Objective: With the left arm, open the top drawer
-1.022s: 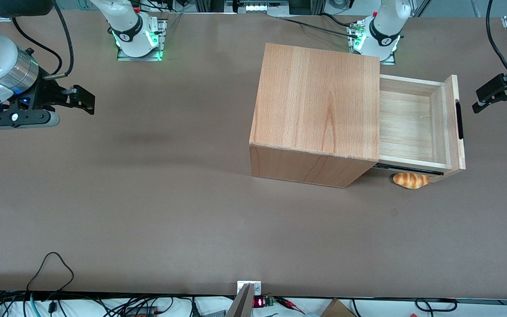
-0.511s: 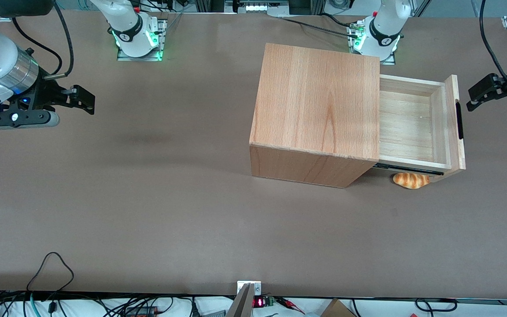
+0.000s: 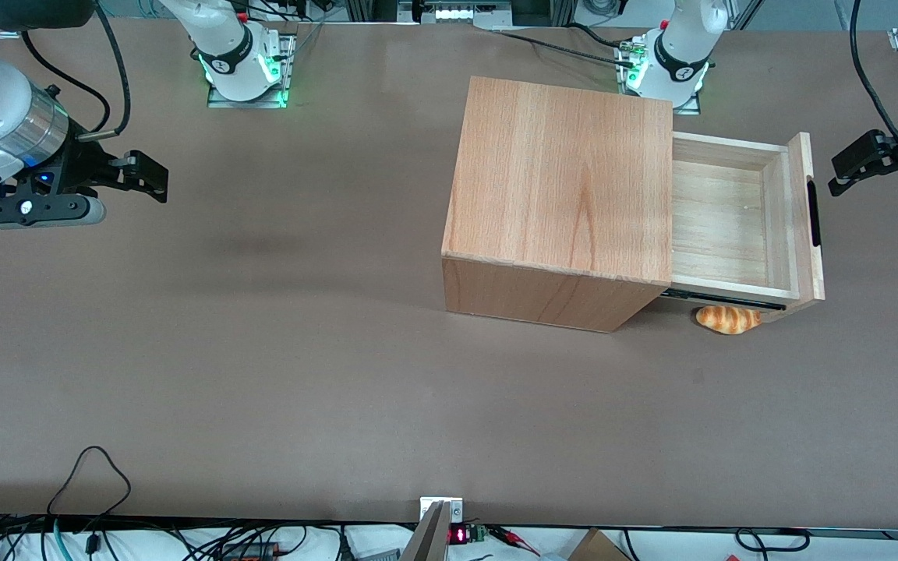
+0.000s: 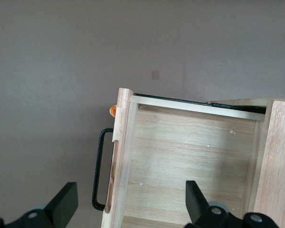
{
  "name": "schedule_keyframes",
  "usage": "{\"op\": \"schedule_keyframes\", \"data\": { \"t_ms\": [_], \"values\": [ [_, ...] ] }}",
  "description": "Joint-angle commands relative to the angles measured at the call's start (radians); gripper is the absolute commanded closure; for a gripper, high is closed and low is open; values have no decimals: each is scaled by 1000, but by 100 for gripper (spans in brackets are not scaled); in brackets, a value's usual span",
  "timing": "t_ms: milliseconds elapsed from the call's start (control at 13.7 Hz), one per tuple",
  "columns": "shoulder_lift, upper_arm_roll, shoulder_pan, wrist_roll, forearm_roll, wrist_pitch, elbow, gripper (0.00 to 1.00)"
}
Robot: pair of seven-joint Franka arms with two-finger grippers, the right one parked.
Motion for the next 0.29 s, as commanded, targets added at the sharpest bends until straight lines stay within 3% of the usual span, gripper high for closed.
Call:
{"op": "schedule_keyframes", "data": {
  "t_ms": [0, 219],
  "values": [
    [-13, -1, -1, -7, 20, -11, 3, 0],
    [-13, -1, 1, -2, 17, -27, 3, 0]
  ]
}}
